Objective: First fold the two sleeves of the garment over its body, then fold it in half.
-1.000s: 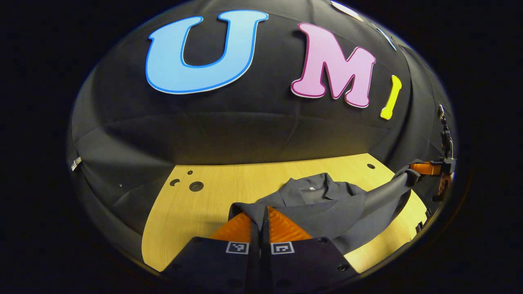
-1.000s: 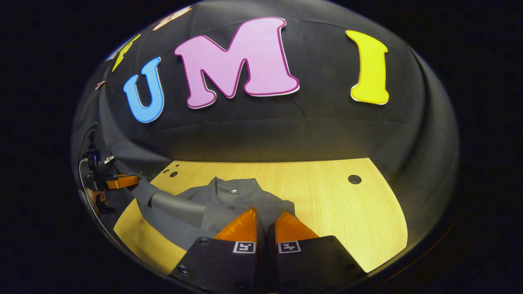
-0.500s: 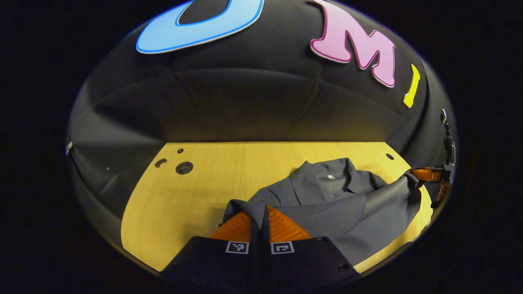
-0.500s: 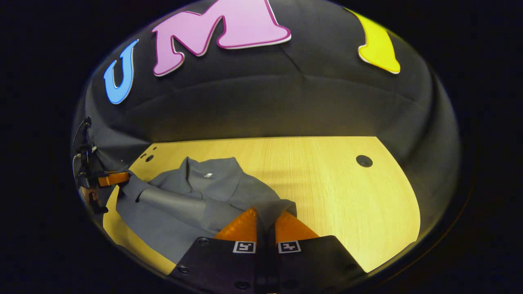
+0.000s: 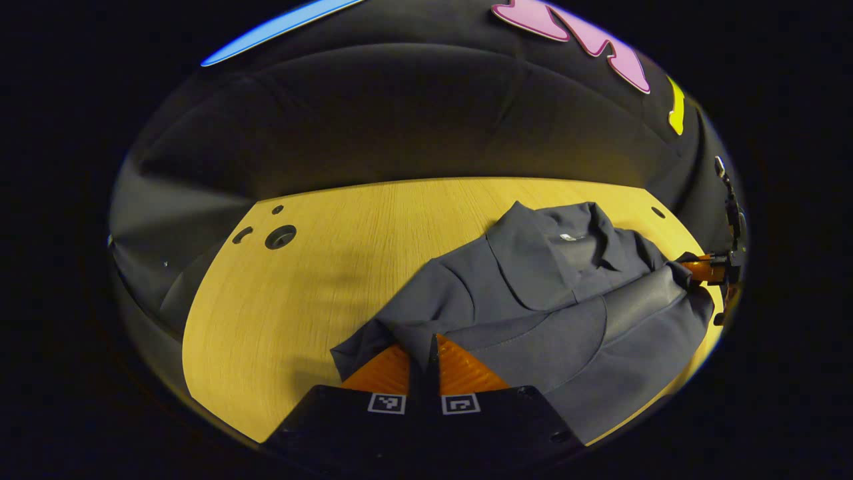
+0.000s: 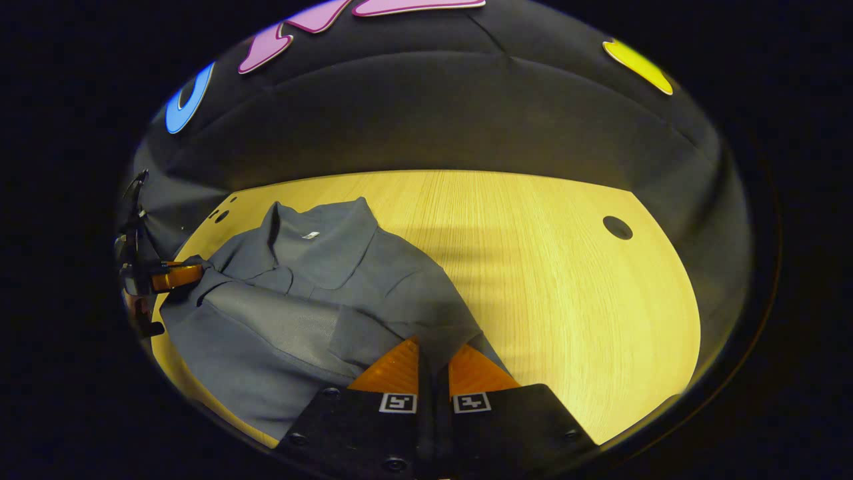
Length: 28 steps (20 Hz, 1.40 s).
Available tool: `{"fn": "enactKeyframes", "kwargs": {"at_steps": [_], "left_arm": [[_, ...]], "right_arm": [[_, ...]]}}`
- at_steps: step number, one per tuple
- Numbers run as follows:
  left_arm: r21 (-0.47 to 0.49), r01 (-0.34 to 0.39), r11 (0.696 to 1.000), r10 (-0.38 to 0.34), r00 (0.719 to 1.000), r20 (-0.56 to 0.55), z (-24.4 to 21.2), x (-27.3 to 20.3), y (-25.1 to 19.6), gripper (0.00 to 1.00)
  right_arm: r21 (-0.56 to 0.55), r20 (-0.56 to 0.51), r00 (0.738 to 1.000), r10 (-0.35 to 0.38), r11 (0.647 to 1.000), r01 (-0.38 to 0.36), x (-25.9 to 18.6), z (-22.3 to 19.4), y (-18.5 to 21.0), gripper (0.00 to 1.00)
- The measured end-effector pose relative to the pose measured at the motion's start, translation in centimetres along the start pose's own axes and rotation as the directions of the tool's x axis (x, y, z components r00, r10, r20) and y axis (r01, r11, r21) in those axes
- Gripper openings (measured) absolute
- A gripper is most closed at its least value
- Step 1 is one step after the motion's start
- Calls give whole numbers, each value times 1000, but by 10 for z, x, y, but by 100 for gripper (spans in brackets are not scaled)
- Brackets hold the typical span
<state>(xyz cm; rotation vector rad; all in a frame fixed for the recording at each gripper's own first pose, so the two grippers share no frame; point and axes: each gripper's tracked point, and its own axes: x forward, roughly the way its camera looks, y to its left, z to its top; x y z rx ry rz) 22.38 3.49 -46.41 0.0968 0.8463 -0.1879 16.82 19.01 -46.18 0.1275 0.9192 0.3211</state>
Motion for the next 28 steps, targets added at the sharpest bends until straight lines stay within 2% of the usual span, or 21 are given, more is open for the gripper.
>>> {"fn": "enactKeyframes", "kwargs": {"at_steps": [4,5,6,7,8,9,10,11,12,14,15,17,23,28], "left_arm": [[-4,-3,1000,3,1000,-22,-6,5,-1,6],[3,-6,1000,6,1000,-25,-6,4,-1,9],[16,-17,1000,18,999,-33,-6,5,2,11],[33,-28,999,29,999,-40,-6,3,4,15],[52,-46,998,49,998,-50,-8,3,7,18],[68,-60,996,64,996,-56,-8,0,9,28],[78,-58,995,62,996,-58,-6,-2,6,33],[83,-62,995,67,996,-62,-6,-6,5,42],[85,-61,994,67,996,-63,-6,-10,4,47],[87,-54,995,57,998,-37,1,-19,0,59],[88,-51,995,53,998,-21,5,-26,-2,71],[88,-40,995,39,999,18,16,-41,-6,96],[105,0,994,-20,982,188,55,-110,-26,96],[96,20,995,-48,953,300,69,-178,-39,95]], "right_arm": [[52,-42,999,20,998,-18,4,-7,2,12],[79,-58,998,25,997,-21,3,-9,2,12],[101,-68,997,30,995,-23,1,-10,2,18],[108,-75,997,30,994,-22,-1,-11,1,20],[104,-82,996,28,994,-20,-5,-12,1,17],[91,-78,997,26,996,-19,-9,-10,2,29],[75,-71,997,22,997,-17,-12,-8,3,31],[58,-65,998,13,998,-9,-17,-8,1,32],[44,-60,998,3,999,0,-23,-7,0,52],[33,-28,1000,-3,999,4,-37,2,-2,75],[28,9,1000,-8,1000,7,-46,10,-4,87],[23,65,998,-12,1000,10,-65,24,-4,85],[64,214,977,22,997,-37,-137,61,10,85],[21,286,957,46,998,-54,-193,65,26,85]]}}
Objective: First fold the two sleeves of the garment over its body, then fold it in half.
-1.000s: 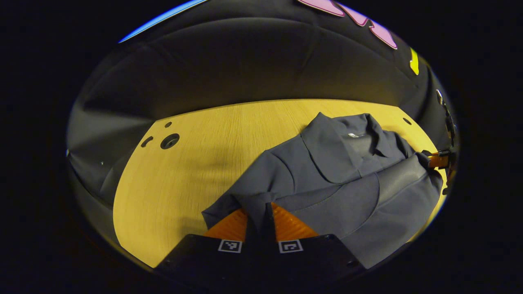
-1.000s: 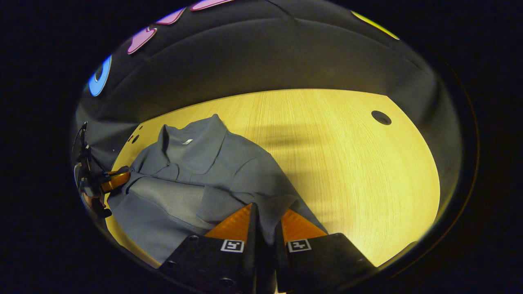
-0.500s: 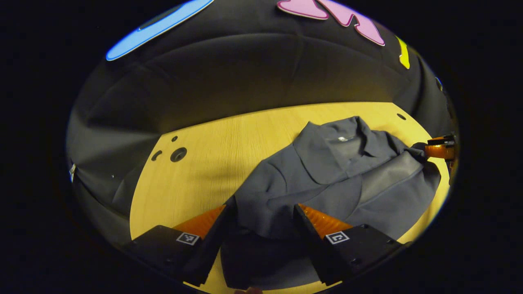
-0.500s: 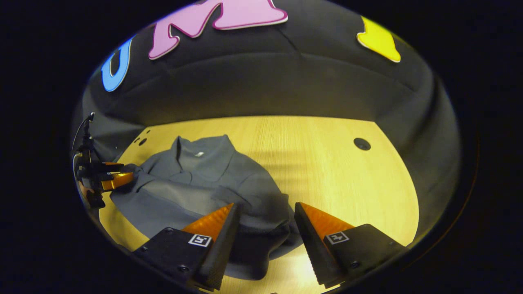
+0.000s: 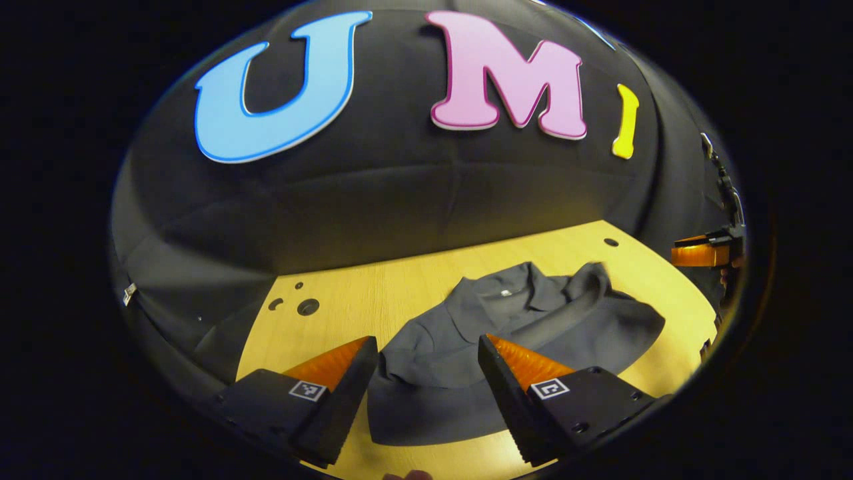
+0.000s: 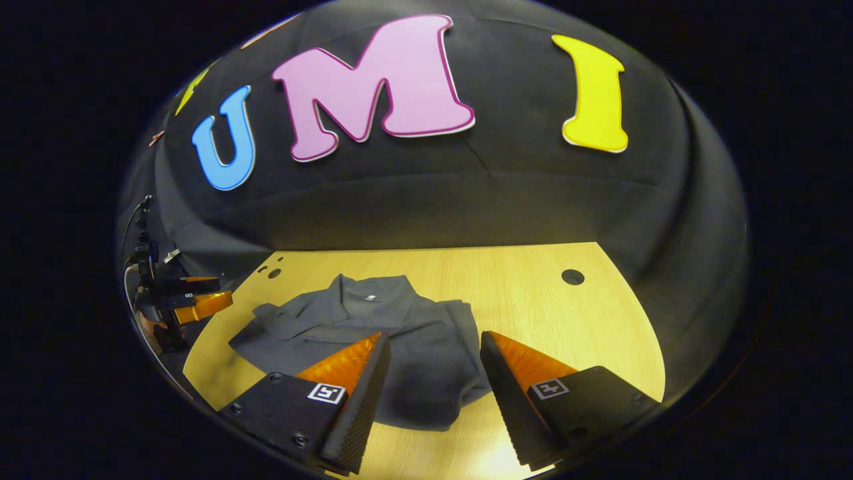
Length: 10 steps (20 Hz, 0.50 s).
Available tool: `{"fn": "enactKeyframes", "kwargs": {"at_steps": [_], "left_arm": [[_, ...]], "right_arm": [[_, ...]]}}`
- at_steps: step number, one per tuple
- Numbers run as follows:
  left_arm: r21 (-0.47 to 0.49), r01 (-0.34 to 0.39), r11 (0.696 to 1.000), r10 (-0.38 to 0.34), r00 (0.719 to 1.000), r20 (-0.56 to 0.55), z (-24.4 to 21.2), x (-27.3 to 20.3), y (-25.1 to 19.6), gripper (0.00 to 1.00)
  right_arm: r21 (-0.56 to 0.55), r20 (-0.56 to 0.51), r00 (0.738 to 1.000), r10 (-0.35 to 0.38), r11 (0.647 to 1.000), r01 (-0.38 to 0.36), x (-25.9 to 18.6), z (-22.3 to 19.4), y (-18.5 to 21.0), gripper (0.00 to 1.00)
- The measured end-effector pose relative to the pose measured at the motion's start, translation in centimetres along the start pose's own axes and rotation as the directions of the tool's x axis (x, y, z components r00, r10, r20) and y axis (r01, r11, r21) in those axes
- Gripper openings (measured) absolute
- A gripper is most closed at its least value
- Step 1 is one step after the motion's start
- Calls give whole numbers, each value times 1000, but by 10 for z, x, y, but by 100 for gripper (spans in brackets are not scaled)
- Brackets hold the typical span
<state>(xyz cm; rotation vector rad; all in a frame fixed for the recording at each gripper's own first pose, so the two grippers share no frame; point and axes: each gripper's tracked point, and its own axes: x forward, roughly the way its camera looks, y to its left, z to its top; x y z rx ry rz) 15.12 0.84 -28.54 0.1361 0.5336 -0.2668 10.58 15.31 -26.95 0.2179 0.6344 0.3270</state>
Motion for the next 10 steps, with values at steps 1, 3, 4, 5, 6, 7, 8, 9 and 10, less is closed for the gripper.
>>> {"fn": "enactKeyframes", "kwargs": {"at_steps": [1,3,4,5,6,7,8,9,10], "left_arm": [[-2,1,1000,-1,1000,17,5,-11,-2,95],[-21,8,1000,-7,999,48,11,-32,-7,95],[-29,11,1000,-10,998,57,12,-41,-9,95],[-35,9,999,-7,998,65,13,-51,-10,95],[-43,9,999,-6,997,72,13,-61,-11,95],[-56,10,998,-5,997,76,12,-70,-12,95],[-74,14,997,-8,997,79,9,-78,-14,95],[-94,19,995,-11,997,81,6,-86,-16,95],[-114,21,993,-11,997,82,2,-93,-16,95]], "right_arm": [[-7,9,1000,7,1000,-7,-9,2,4,85],[-5,30,999,20,1000,-20,-25,7,13,85],[6,41,999,25,1000,-25,-34,8,16,85],[19,48,998,29,999,-30,-42,9,19,85],[26,55,998,29,999,-31,-48,10,20,85],[29,64,998,29,999,-31,-56,11,20,85],[30,67,997,28,999,-30,-62,9,21,85],[30,71,997,28,999,-30,-67,6,23,85],[25,69,997,24,999,-26,-72,1,22,85]]}}
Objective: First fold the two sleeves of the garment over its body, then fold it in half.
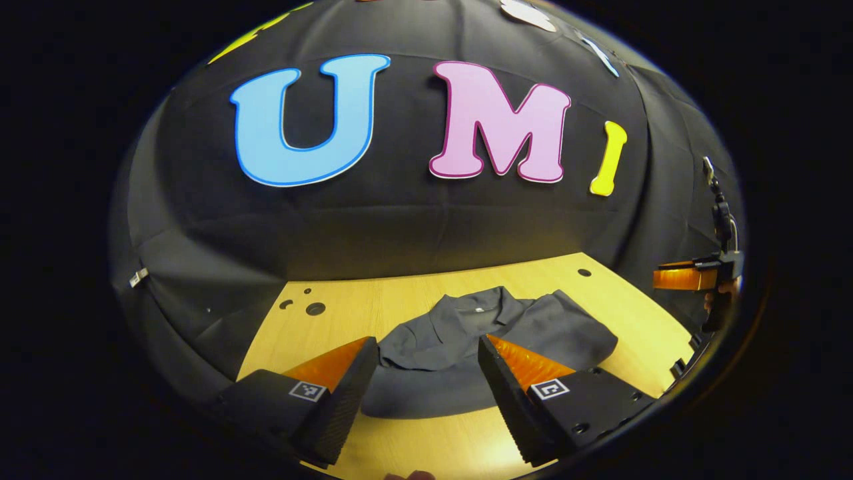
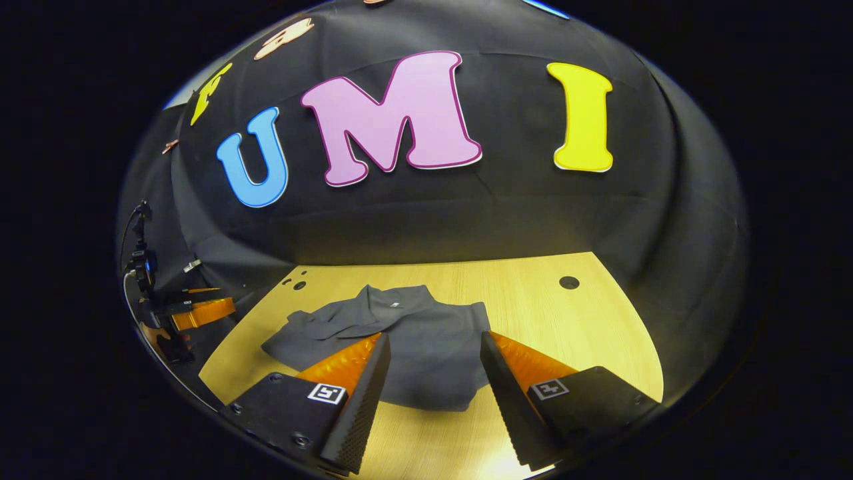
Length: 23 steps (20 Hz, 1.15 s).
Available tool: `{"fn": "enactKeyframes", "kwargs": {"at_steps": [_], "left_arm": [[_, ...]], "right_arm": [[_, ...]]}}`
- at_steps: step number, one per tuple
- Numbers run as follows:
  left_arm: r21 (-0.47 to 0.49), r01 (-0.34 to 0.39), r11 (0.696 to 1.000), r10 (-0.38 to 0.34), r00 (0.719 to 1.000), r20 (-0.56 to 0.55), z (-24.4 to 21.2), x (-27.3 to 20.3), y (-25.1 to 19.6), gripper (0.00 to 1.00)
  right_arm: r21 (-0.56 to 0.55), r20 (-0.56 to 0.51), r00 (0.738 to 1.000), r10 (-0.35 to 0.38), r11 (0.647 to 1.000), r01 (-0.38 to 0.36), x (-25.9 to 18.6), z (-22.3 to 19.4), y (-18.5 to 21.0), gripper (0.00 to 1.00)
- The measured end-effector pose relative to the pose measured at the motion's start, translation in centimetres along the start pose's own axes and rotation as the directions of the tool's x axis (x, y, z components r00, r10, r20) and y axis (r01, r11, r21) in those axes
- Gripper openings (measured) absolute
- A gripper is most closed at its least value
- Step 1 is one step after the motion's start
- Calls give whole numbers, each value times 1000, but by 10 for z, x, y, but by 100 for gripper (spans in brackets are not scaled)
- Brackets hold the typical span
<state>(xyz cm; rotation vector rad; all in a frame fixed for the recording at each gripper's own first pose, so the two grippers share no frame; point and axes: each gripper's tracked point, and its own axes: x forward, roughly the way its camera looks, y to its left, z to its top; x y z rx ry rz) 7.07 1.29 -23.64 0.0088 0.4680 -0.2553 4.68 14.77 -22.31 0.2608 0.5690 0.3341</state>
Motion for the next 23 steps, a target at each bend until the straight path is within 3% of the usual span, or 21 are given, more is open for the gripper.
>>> {"fn": "enactKeyframes", "kwargs": {"at_steps": [4,14,23], "left_arm": [[-79,-19,997,17,1000,-24,-25,-19,6,96],[-31,-44,999,41,996,-83,-72,-43,5,94],[-21,-23,1000,21,994,-106,-83,-45,-1,94]], "right_arm": [[19,-15,1000,-14,1000,15,-14,-22,5,85],[48,-82,994,-66,996,70,-36,-73,8,85],[44,-98,993,-66,997,71,-41,-83,15,85]]}}
